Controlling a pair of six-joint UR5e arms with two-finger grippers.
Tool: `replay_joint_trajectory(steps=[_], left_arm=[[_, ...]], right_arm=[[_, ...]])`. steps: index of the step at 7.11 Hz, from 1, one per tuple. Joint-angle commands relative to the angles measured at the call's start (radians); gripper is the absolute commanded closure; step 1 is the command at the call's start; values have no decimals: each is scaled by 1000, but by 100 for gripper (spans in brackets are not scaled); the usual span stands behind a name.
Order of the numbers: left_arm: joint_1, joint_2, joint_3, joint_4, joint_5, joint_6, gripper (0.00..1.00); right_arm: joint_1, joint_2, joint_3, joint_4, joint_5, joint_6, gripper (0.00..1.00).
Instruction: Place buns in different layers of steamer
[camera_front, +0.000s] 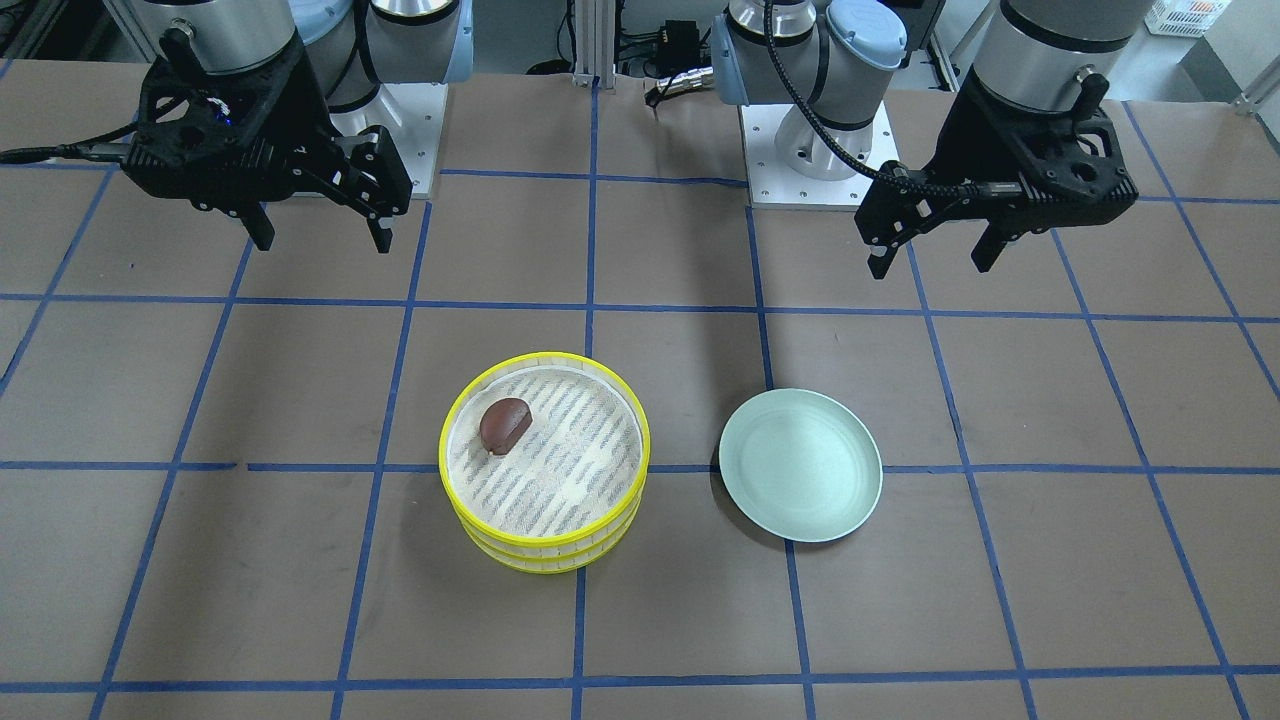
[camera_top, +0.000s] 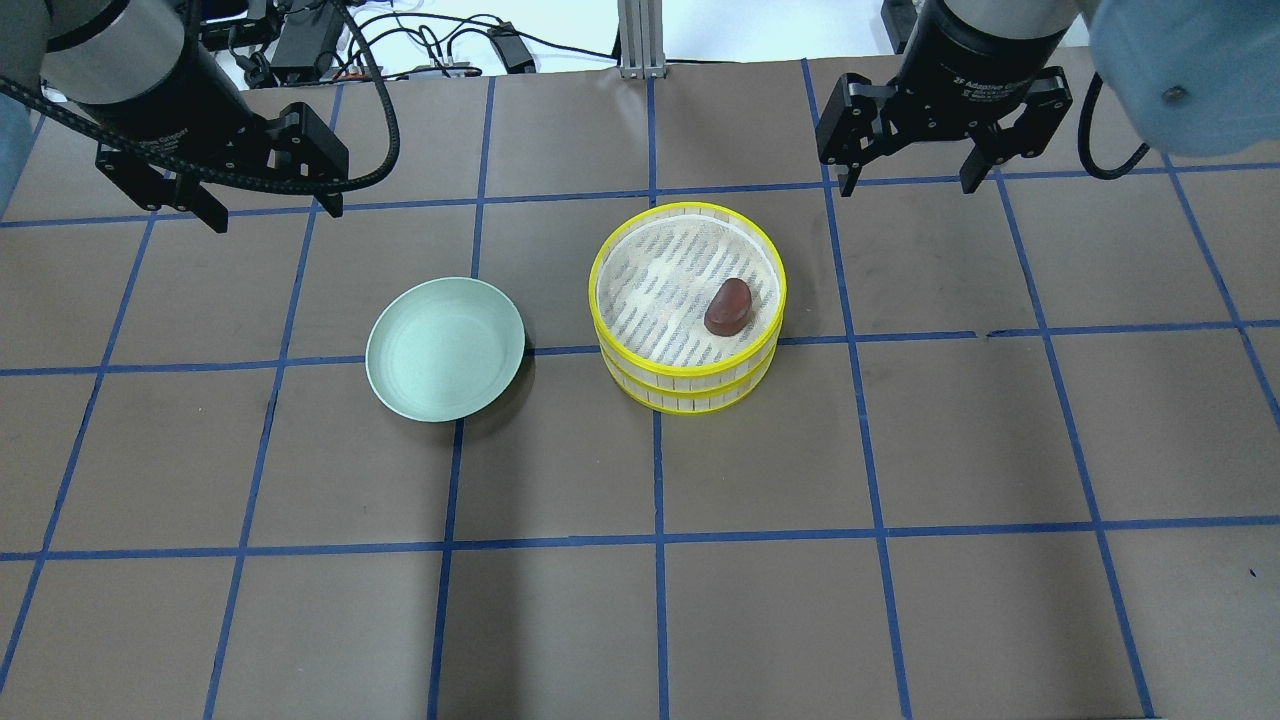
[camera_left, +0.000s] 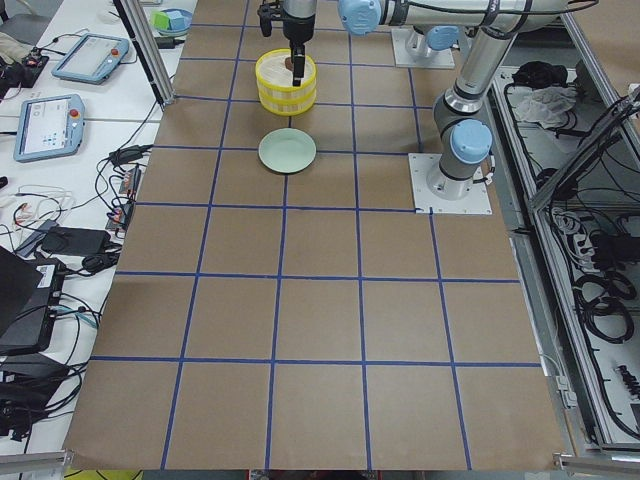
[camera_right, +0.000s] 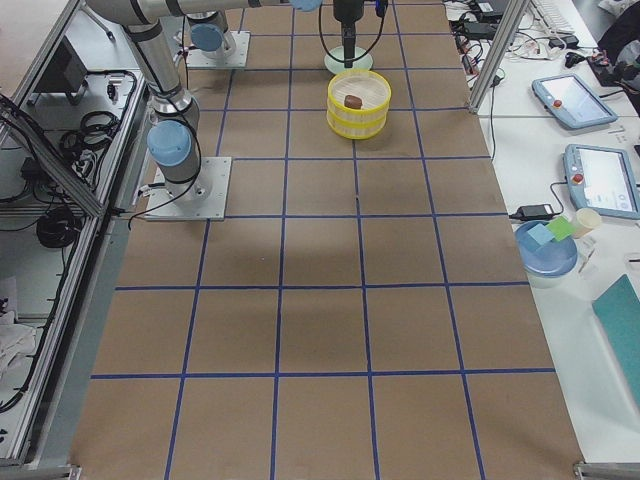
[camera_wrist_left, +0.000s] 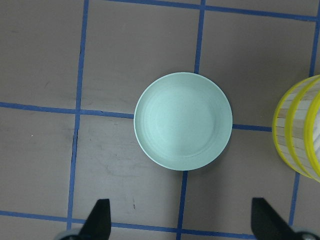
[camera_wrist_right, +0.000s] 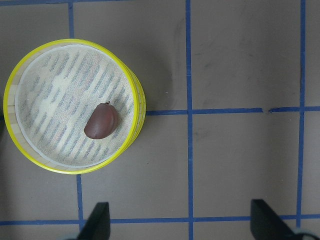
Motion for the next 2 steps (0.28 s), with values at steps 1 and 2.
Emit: replay_joint_trajectory(steps=[1, 2], left_arm=[[-1, 1, -6, 0, 8, 12, 0], [-1, 3, -8, 0, 7, 12, 0]], right_arm=[[1, 0, 0, 0, 2, 0, 0], [1, 0, 0, 0, 4, 0, 0]])
